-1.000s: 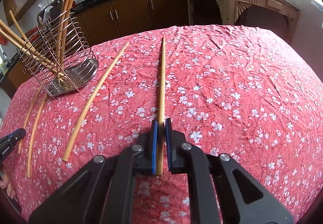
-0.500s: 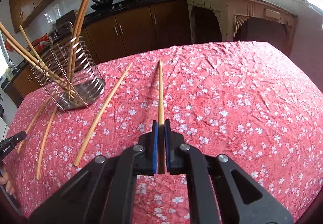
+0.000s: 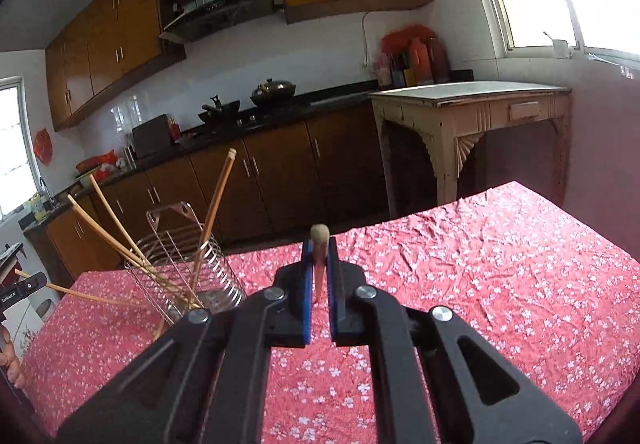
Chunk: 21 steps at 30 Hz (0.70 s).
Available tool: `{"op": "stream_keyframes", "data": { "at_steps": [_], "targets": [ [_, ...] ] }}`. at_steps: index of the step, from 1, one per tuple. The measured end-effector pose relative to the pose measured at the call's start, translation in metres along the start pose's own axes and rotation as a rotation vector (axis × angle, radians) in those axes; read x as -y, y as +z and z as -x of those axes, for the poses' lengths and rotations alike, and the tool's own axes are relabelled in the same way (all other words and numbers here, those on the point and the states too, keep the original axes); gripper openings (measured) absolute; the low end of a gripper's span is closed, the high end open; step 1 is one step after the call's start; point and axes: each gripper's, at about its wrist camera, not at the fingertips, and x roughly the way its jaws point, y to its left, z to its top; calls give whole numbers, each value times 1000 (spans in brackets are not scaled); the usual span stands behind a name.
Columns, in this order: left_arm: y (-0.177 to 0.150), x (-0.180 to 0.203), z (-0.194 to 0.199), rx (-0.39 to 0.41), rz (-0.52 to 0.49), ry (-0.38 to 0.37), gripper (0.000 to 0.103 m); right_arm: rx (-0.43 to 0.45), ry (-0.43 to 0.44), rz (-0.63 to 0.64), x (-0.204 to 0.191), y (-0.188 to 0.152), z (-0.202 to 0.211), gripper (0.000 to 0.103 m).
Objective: Organize utensils
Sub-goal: 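Carry both upright chopsticks over the wire holder opening with both tools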
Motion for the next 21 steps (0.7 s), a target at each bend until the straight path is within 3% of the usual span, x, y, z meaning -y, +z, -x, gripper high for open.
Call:
{"op": "stream_keyframes", "data": {
  "at_steps": [7,15,21],
  "targets": [
    [19,7,8,70,-3,-15,7,65,22,22,-13,29,2,7],
    [18,8,1,68,1,-6,7,44,8,42,-22,22,-5,7],
    [44,7,11,83,35,-20,7,98,26,23,-27,53,14,7]
  ]
}}
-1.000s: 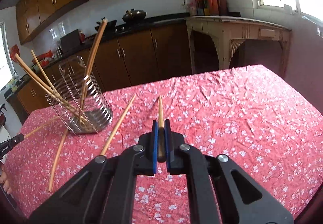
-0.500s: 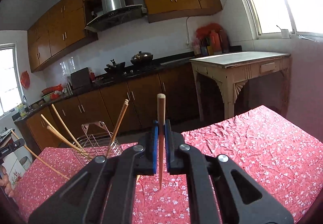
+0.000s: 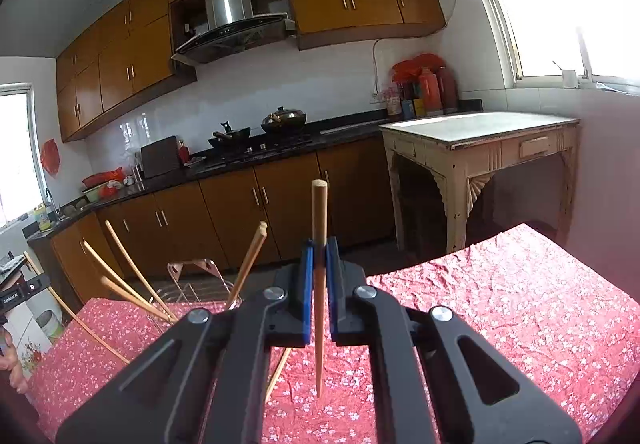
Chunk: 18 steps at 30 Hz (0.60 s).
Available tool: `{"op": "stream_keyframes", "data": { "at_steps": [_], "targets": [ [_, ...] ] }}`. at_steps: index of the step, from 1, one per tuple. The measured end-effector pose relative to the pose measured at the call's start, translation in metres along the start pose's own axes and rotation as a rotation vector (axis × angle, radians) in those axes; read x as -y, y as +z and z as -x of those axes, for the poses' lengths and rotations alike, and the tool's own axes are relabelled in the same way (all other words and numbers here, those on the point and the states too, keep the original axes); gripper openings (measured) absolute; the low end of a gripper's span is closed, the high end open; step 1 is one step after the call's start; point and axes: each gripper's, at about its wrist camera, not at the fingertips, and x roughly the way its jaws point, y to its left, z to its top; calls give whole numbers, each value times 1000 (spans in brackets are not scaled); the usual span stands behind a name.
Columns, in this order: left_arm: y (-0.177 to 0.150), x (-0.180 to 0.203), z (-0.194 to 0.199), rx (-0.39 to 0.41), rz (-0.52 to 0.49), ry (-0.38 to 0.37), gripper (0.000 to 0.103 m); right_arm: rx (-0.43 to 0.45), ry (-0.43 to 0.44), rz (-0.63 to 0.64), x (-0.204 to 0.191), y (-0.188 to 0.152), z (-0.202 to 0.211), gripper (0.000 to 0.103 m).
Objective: Organize utensils
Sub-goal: 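Carry both upright chopsticks over the wire holder opening with both tools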
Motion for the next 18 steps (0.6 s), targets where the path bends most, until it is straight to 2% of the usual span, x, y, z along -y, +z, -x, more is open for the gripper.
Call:
{"op": "stream_keyframes", "data": {
  "at_steps": [8,13,18],
  "targets": [
    [65,34,34,92,-8,-40,7,145,61,36,-33,81,43,7],
    [93,63,38,146,-25,-60,7,125,135,38,-60,105,30,7],
    [96,83,21,150,-45,-70,7,81,178,51,-80,106,1,7]
  ]
}}
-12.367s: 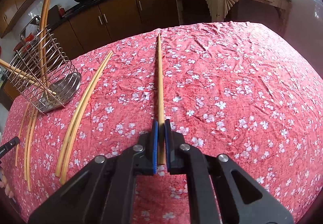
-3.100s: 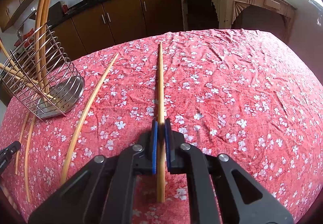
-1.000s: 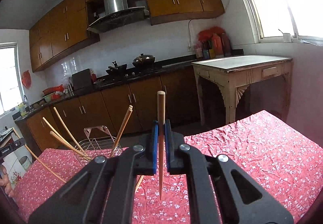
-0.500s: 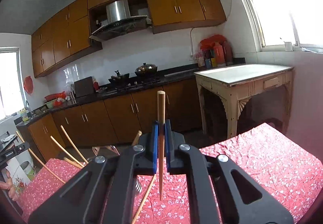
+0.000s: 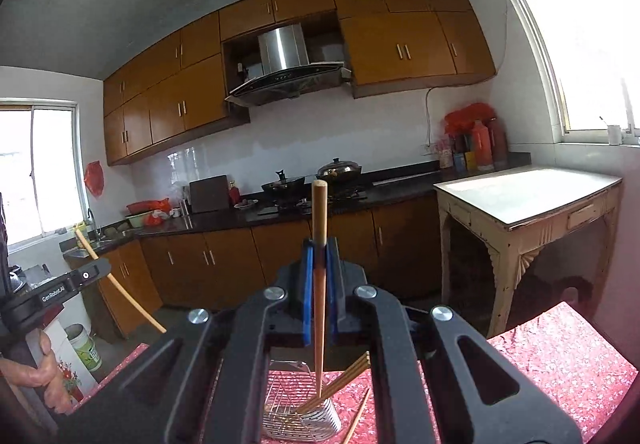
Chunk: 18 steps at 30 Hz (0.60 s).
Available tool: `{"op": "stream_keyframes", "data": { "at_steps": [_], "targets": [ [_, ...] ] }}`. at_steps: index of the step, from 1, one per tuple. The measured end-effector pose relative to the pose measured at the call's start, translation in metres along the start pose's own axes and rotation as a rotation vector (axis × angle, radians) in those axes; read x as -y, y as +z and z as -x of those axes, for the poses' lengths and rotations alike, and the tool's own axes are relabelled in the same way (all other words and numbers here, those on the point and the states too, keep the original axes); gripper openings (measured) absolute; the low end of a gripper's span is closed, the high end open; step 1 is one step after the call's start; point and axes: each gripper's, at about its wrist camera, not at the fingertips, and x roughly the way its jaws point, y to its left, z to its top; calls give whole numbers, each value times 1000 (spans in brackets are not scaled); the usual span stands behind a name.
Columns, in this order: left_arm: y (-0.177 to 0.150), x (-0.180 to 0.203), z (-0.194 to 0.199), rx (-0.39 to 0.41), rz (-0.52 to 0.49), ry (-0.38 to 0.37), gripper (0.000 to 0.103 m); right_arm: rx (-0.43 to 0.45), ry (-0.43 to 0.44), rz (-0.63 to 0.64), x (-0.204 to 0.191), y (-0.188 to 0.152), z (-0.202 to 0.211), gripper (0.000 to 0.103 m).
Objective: Organize utensils
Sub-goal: 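Carry both upright chopsticks over the wire holder opening with both tools, then lower both held chopsticks down into the wire holder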
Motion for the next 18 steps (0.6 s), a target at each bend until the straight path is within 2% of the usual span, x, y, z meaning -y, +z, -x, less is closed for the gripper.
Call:
{"op": "stream_keyframes", "data": {
  "at_steps": [8,18],
  "targets": [
    [-17,7,-41,-37,-11,4,7,-77,49,-38,-5,-22,-55,7],
    [-40,6,-73,-91,-19,-13,7,-157,51,-51,-2,-62,-109,7]
  ]
}}
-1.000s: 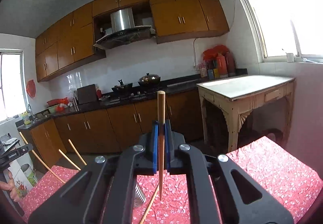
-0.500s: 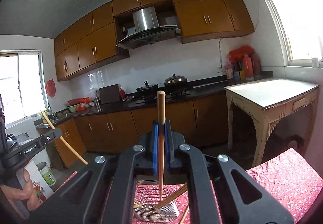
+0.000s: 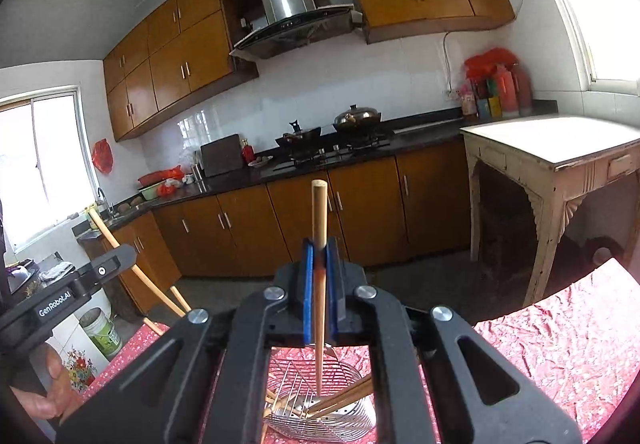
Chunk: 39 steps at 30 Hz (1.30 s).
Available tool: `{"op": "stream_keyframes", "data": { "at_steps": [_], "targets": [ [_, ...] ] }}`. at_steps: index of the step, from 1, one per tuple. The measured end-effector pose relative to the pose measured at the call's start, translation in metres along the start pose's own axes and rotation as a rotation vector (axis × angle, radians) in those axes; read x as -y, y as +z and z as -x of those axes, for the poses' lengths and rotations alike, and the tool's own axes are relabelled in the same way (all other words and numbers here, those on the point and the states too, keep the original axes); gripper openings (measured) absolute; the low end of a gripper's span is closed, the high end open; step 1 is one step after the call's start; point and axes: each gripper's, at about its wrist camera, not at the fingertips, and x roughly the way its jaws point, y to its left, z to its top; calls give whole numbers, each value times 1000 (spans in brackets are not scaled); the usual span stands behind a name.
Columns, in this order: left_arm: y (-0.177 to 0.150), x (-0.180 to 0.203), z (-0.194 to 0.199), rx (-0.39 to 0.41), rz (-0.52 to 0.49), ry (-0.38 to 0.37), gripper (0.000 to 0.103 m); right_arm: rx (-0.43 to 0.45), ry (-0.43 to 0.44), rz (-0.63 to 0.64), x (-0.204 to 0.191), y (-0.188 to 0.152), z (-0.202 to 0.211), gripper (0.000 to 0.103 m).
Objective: Organize utensils
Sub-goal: 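Lower both held chopsticks down into the wire holder, then open the right tool to release its chopstick while the left tool opens too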
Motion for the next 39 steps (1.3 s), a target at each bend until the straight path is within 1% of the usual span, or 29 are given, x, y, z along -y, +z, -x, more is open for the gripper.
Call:
{"op": "stream_keyframes", "data": {
  "at_steps": [3,11,17,25,28,31,32,33,34,35,36,37,38,39],
  "targets": [
    [-7,0,-9,-18,-10,-2,7,-19,1,-4,1,-7,-12,7],
    [-23,-5,-38,-106,-3,-1,7,-89,8,-23,8,-26,-40,7],
    [-37,-10,-49,-163,-2,-14,7,-129,10,-35,10,-37,-52,7],
    [-38,-12,-51,-179,-1,-10,7,-156,2,-43,14,-45,-58,8],
    [-38,-10,-52,-185,-3,-5,7,-157,-14,-51,18,-47,-57,11],
    [-38,-11,-51,-192,-2,8,7,-156,-32,-54,22,-46,-54,11],
    [-37,-11,-50,-192,0,14,7,-154,-40,-55,23,-46,-52,14],
    [-38,-11,-48,-193,1,18,7,-151,-50,-55,24,-45,-50,22],
    [-37,-12,-47,-197,2,22,7,-143,-64,-56,26,-44,-46,26],
    [-36,-12,-45,-198,5,25,8,-134,-74,-57,27,-43,-42,32],
    [-35,-13,-43,-197,6,30,8,-127,-81,-57,29,-42,-39,36],
    [-34,-13,-40,-195,6,36,11,-117,-92,-56,31,-40,-33,37],
    [-32,-13,-36,-191,6,44,20,-109,-99,-58,34,-39,-28,39],
    [-32,-13,-33,-185,6,51,26,-100,-107,-59,37,-37,-23,42]
  ]
}}
